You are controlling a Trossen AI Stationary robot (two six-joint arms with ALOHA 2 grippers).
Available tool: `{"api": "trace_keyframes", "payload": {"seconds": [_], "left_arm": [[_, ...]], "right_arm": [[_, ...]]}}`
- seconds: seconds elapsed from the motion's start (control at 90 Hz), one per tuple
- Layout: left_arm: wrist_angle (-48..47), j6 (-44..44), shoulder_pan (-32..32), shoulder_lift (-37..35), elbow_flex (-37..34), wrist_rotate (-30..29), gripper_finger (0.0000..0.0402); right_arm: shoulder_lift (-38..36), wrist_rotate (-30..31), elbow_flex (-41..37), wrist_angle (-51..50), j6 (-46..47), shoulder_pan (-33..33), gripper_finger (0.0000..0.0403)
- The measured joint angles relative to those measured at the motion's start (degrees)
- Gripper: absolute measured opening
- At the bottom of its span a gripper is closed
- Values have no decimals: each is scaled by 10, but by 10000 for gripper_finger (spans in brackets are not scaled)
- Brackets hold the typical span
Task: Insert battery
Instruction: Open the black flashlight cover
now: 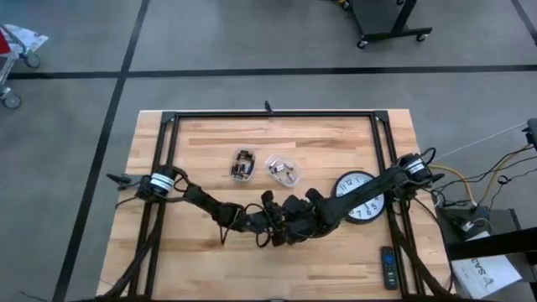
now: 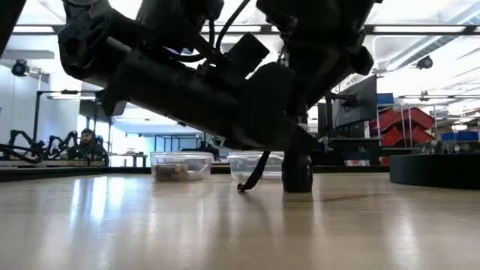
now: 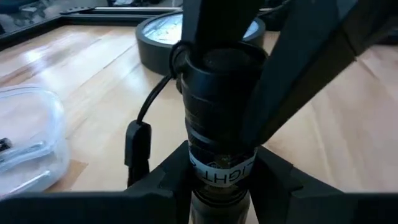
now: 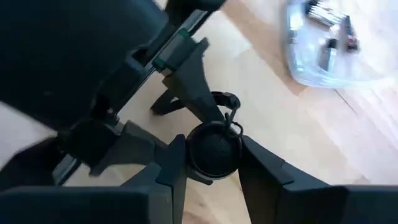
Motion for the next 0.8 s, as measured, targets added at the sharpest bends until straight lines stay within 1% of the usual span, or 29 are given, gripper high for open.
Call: {"api": "trace_keyframes", "payload": {"seconds": [0.222, 0.344, 0.5, 0.6, 0.678, 0.8], "left_arm": [[1, 18, -22, -1, -4, 8, 99], [3, 19, -26, -2, -6, 51, 101], [6, 38, -44, -4, -13, 77, 97], [5, 50, -52, -10, -18, 98, 100], [4, 54, -56, -20, -23, 120, 104], [-5, 62, -59, -38, -36, 125, 100]], "right_arm": [[-3, -54, 0, 26, -131, -1, 95], [-4, -90, 0, 36, -198, -1, 95], [-4, -161, 1, 73, -341, -1, 95], [-3, -194, 1, 93, -428, -1, 105], [-2, -217, 1, 106, -492, -1, 111], [-2, -230, 1, 118, -570, -2, 112]]}}
